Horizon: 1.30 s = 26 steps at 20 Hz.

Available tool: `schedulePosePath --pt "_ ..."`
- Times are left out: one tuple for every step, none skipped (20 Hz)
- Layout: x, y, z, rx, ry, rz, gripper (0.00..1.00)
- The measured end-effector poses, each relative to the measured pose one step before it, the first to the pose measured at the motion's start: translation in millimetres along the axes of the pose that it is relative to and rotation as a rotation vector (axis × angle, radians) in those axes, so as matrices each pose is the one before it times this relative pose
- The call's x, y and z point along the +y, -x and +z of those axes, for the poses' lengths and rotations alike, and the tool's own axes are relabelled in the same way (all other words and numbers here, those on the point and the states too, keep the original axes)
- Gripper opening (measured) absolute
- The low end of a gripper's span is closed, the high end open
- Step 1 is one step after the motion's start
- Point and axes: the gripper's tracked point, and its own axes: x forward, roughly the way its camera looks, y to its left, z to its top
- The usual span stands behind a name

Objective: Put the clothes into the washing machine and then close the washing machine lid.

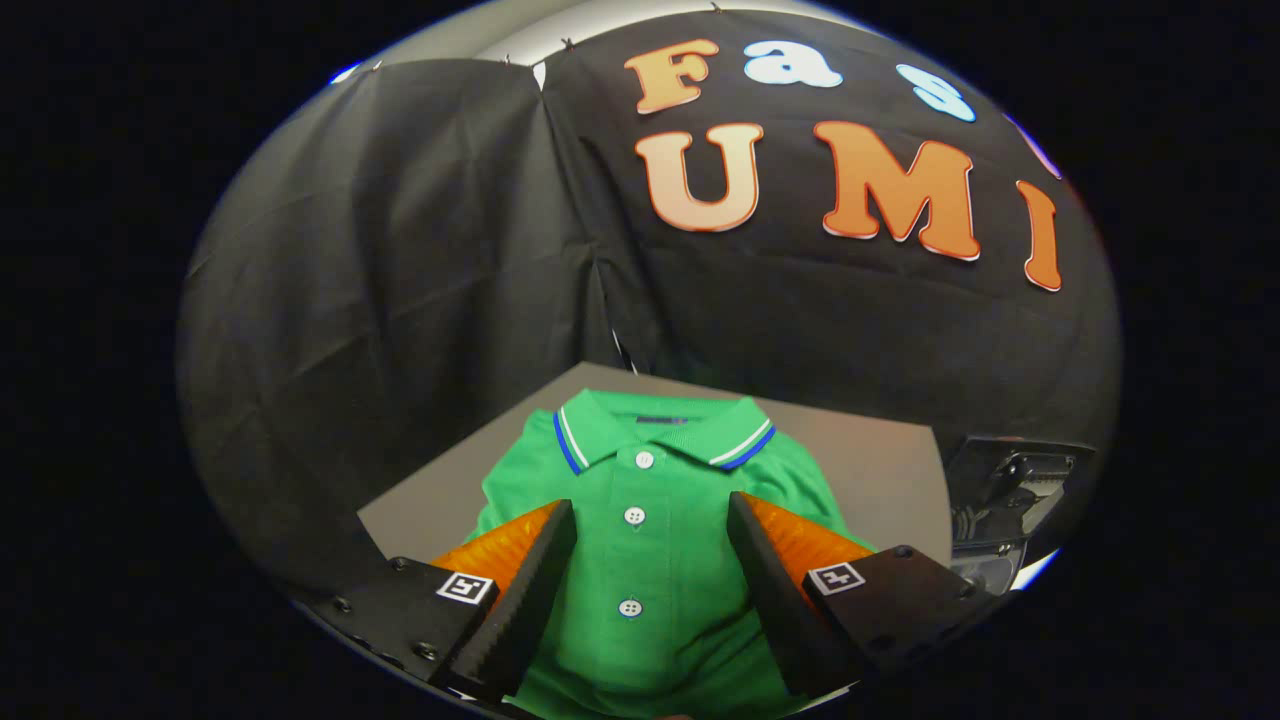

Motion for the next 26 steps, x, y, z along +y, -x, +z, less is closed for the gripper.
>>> schedulePosePath --pt "-0.52 0.67 5.13 -0.03679 0.01365 -0.00091 0.98" --pt "-1.41 -4.13 2.99 -0.0149 0.00626 -0.01004 0.97" --pt "-0.34 -0.21 -7.37 0.02646 0.00443 0.00748 0.96" --pt "3.92 0.42 -0.58 -0.00557 -0.00651 0.01075 0.96" --pt "-0.26 -0.44 -0.93 0.0123 0.00267 0.00562 0.95" --pt "0.01 -0.44 -0.18 0.00868 0.00454 0.01109 0.94" --pt "-0.23 0.55 0.93 0.00921 0.00784 0.01054 0.92" --pt "0.83 0.78 -1.81 0.02021 0.00086 0.01269 0.89" --pt "-0.96 0.52 0.06 0.01054 0.00433 0.00259 0.83" --pt "-0.41 -0.92 -0.38 0.01377 0.01513 0.01042 0.77" --pt "1.93 -0.91 -2.08 0.00828 -0.01213 0.0113 0.66" --pt "-0.76 -0.85 2.88 -0.01188 0.00126 -0.00228 0.54" --pt "-1.48 1.55 -3.16 0.00569 0.02125 0.0054 0.42" --pt "1.62 1.54 2.85 -0.01432 -0.00793 0.0007 0.34" --pt "2.04 -2.07 1.73 -0.00286 0.00383 0.01111 0.26" --pt "1.79 1.12 2.37 -0.02394 -0.03324 0.00212 0.26" --pt "1.03 6.31 2.66 -0.03166 -0.03752 0.00218 0.22" --pt "0.96 -1.92 0.37 -0.02212 -0.01217 0.00916 0.19" --pt "0.21 5.77 6.78 -0.04681 -0.01199 0.00401 0.19" --pt "2.47 5.5 5.83 -0.04735 0.00019 0.00828 0.19" --pt "1.59 7.25 8.8 -0.04676 0.00639 0.00997 0.18" --pt "0.29 6.99 4.77 -0.04334 0.00614 0.00958 0.18" --pt "0.35 10.3 7.96 -0.04277 -0.00119 0.01442 0.18" --pt "1.15 13.44 8.4 -0.04505 -0.00441 0.01518 0.18" --pt "-0.49 11.0 10.52 -0.04031 -0.00586 0.01255 0.18" --pt "0.38 9.86 13.7 -0.03759 -0.00534 0.01583 0.18"
